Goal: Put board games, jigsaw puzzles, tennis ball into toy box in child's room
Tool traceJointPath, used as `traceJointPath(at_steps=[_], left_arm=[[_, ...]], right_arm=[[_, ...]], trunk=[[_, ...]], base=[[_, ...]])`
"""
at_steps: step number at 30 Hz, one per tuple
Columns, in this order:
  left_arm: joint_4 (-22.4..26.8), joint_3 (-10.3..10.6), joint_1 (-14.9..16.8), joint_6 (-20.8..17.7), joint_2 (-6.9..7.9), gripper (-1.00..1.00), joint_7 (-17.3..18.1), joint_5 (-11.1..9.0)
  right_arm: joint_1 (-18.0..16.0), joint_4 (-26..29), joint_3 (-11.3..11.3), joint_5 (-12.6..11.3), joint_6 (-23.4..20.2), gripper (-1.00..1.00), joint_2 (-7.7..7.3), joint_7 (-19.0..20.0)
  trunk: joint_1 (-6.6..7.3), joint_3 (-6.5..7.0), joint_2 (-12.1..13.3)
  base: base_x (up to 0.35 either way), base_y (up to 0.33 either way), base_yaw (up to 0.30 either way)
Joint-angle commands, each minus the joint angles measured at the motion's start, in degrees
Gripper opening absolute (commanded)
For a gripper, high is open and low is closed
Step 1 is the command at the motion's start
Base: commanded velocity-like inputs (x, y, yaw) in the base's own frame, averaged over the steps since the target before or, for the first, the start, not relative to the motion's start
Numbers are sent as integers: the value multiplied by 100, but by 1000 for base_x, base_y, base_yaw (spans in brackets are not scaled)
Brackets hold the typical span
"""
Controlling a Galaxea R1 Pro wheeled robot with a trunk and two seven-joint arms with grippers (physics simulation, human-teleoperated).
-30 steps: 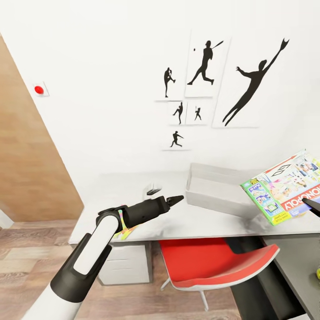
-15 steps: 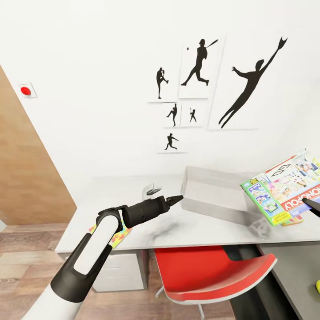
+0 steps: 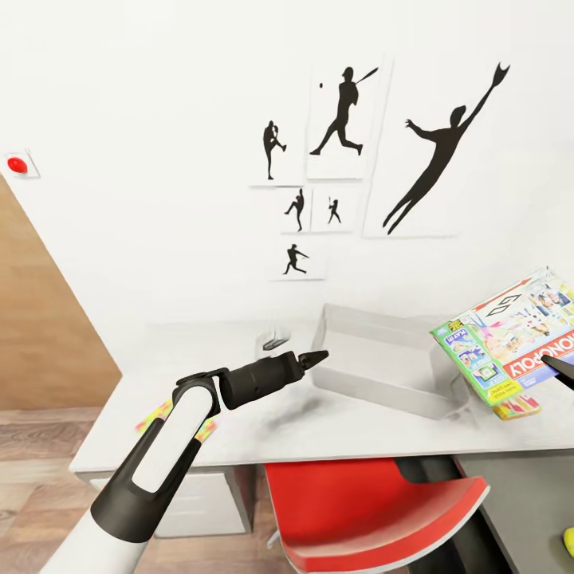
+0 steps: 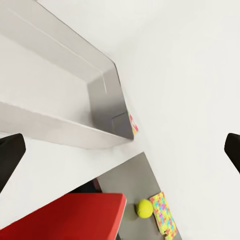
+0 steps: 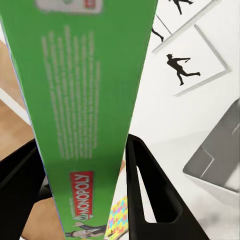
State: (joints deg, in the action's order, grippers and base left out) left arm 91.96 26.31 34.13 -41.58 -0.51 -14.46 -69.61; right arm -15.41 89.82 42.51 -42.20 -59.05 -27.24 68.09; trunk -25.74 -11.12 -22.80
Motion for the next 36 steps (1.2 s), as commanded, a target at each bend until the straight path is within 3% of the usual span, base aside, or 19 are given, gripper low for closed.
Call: traceJointPath(at_steps=[1, 36], left_arm=[[6, -1, 6, -14, -2, 100, -56, -61], [6, -8, 6, -17, -8, 100, -22, -69]], right_arm=[[-6, -1, 3, -3, -28, -100, -1, 20], [-6, 0, 3, -3, -28, -100, 12, 20]], trunk=[[-4, -12, -12], [-4, -12, -12]], base=[[81, -86, 0], [69, -74, 0]])
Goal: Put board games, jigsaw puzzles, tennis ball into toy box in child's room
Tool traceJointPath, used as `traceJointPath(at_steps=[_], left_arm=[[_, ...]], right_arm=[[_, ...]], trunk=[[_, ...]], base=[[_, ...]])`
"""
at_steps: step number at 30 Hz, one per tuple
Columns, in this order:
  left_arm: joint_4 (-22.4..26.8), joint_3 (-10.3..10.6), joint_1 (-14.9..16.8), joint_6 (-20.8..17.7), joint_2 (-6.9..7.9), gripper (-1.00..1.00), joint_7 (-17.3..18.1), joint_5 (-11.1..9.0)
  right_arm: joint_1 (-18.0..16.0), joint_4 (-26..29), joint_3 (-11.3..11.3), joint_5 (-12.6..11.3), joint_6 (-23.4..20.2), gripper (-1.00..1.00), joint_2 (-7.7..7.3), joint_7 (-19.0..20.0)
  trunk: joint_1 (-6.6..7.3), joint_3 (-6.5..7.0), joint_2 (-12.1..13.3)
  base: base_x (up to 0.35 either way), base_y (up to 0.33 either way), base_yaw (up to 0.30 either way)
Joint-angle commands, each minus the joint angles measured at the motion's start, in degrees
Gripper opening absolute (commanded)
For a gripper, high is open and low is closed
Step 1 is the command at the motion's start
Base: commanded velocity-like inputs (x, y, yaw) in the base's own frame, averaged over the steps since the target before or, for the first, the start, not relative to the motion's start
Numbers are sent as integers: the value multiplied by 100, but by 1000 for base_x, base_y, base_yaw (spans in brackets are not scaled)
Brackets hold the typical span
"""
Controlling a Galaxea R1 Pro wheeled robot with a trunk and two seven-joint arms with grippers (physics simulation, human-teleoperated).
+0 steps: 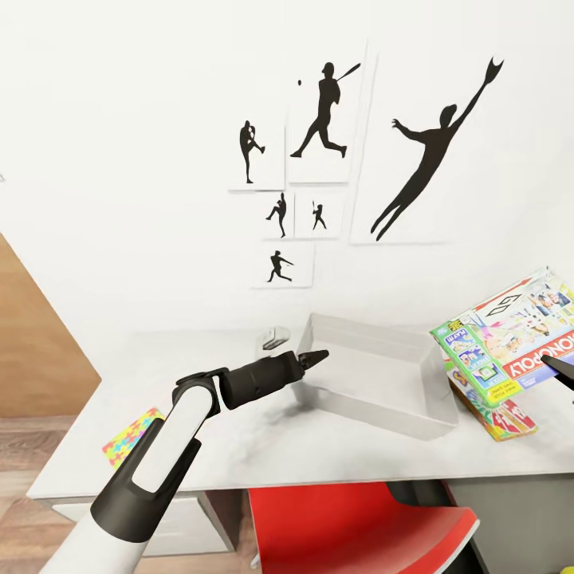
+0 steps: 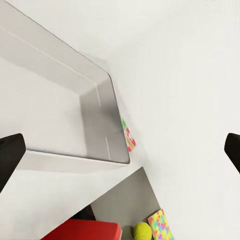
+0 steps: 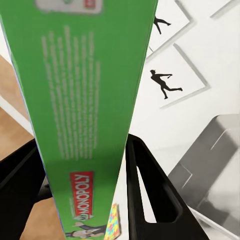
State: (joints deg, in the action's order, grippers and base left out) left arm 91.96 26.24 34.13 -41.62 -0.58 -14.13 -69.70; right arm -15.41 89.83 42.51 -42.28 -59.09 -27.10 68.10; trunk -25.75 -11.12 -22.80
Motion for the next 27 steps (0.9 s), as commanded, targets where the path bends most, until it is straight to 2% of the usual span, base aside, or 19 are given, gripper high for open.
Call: traceJointPath(at_steps=[1, 11, 27], left_arm=[[6, 0, 6, -13, -2, 100, -59, -62], [6, -3, 6, -14, 2, 100, -51, -69], [6, -8, 6, -13, 5, 100, -43, -70]], right_arm=[[-6, -1, 3, 4, -23, -100, 0, 19], [-6, -1, 0, 2, -23, -100, 3, 19], [-6, -2, -56, 9, -21, -100, 3, 5]], trunk=[[-4, -12, -12], [-4, -12, -12], [-4, -12, -12]], base=[[11, -5, 0], [111, -84, 0], [15, -12, 0]])
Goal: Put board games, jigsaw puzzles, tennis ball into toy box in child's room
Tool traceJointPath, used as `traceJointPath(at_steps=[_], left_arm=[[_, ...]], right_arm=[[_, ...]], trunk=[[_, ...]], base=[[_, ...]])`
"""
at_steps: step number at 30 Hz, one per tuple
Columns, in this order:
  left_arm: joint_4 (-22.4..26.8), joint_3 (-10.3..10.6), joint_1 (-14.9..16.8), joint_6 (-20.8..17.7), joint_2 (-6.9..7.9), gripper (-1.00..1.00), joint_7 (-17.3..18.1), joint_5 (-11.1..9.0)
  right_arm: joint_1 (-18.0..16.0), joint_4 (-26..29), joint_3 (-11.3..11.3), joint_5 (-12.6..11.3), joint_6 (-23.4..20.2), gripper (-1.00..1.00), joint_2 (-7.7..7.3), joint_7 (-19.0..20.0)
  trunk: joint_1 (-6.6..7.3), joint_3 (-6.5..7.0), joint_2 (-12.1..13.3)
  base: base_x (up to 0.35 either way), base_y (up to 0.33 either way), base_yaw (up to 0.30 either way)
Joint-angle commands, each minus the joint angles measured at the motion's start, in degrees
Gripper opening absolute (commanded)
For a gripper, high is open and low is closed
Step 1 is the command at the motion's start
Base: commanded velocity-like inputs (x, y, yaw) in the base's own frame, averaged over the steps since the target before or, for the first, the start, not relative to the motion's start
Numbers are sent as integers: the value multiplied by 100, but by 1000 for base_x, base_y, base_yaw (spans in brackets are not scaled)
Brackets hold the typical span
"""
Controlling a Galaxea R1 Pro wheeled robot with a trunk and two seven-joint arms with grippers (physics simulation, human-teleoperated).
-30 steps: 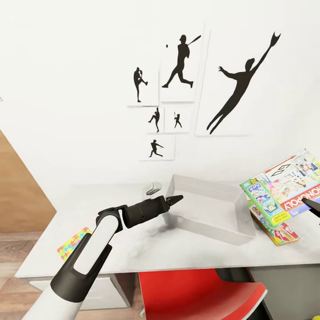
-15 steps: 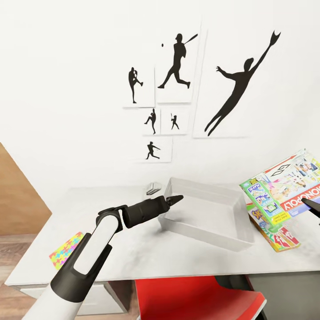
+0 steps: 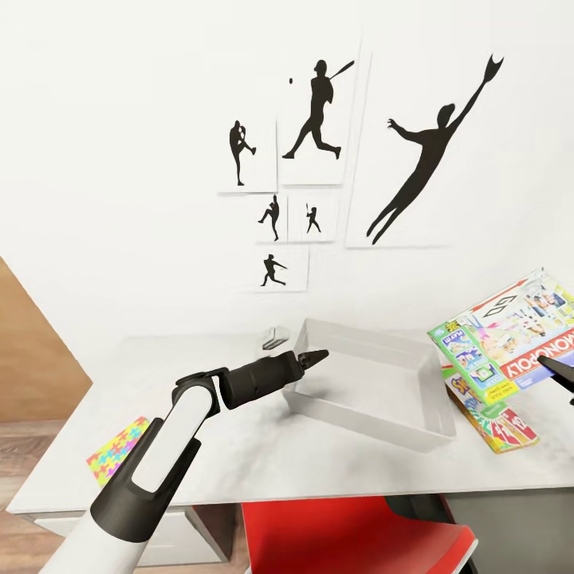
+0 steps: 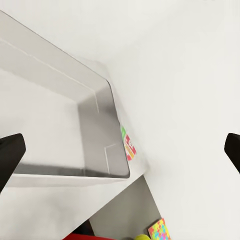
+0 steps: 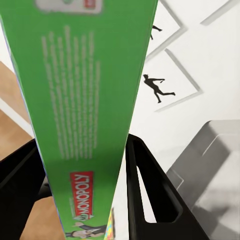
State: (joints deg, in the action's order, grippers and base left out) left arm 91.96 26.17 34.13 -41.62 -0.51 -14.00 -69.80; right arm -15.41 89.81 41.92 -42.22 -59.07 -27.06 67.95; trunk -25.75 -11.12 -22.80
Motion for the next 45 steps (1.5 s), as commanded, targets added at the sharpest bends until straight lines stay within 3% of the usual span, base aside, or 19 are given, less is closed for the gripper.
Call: traceJointPath(at_steps=[1, 20, 45], left_arm=[[6, -2, 6, -13, -1, 100, -56, -60], [6, -8, 5, -13, 26, 100, -93, -110], [2, -6, 6, -21, -3, 100, -103, -122]], right_arm=[[-6, -2, -3, 5, -19, -100, 0, 12], [-6, -34, -10, 168, 390, -100, 162, -21], [-14, -35, 53, 156, 145, -100, 149, -26]], trunk=[[-3, -12, -12], [-3, -12, -12], [-3, 80, -12]], base=[[2, -1, 0], [0, 0, 0], [0, 0, -14]])
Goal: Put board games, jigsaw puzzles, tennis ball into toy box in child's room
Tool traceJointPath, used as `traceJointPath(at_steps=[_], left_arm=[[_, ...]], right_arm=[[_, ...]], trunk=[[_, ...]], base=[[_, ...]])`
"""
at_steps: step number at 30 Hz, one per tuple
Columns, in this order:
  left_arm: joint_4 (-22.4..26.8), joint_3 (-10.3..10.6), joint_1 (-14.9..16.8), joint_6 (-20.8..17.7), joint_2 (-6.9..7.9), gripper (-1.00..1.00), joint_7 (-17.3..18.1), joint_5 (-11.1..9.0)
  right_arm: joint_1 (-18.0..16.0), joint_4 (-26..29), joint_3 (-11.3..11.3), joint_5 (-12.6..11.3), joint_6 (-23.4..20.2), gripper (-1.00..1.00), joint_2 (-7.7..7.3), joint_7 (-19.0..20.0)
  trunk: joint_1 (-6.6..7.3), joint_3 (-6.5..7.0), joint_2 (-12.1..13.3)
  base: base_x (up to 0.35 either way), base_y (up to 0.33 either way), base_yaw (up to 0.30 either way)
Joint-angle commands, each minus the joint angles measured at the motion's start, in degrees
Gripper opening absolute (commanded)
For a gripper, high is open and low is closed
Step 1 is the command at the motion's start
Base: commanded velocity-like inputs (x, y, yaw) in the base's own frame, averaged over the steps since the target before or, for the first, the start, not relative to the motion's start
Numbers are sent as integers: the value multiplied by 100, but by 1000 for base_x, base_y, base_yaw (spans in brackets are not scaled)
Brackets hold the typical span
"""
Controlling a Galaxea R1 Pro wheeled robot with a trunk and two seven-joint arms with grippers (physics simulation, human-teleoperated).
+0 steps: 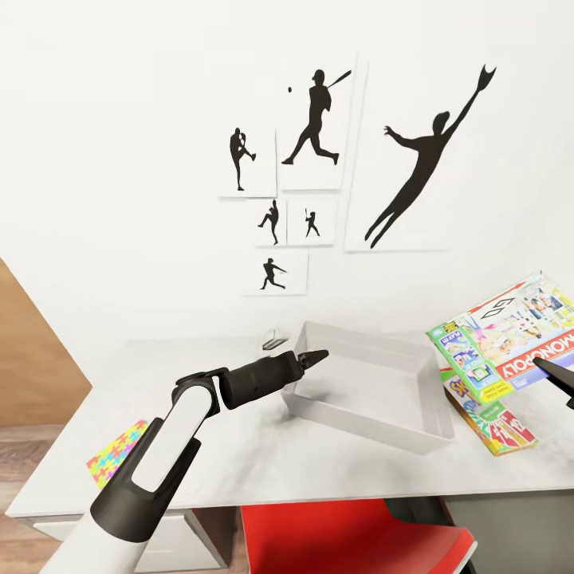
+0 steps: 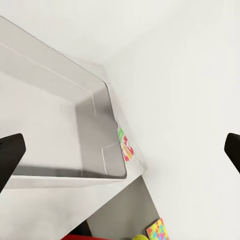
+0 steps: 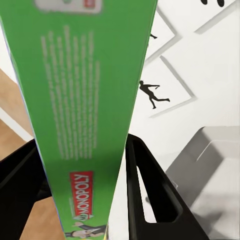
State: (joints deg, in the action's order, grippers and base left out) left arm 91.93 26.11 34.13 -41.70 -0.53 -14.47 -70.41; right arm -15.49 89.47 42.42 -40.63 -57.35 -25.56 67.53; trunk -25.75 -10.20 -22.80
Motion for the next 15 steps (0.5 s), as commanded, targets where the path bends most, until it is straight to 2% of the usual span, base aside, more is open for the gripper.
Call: traceJointPath(at_steps=[1, 15], left_arm=[[5, -1, 6, -13, -3, 100, -56, -60], [8, -8, 6, -14, 11, 100, -17, -72]], right_arm=[[-6, 0, 3, -3, -28, -100, -1, 17], [-22, -7, -39, 0, -265, -100, -83, -2]], trunk=[[-3, -12, -12], [-3, -11, -12]], base=[[0, 0, 0], [0, 0, 0]])
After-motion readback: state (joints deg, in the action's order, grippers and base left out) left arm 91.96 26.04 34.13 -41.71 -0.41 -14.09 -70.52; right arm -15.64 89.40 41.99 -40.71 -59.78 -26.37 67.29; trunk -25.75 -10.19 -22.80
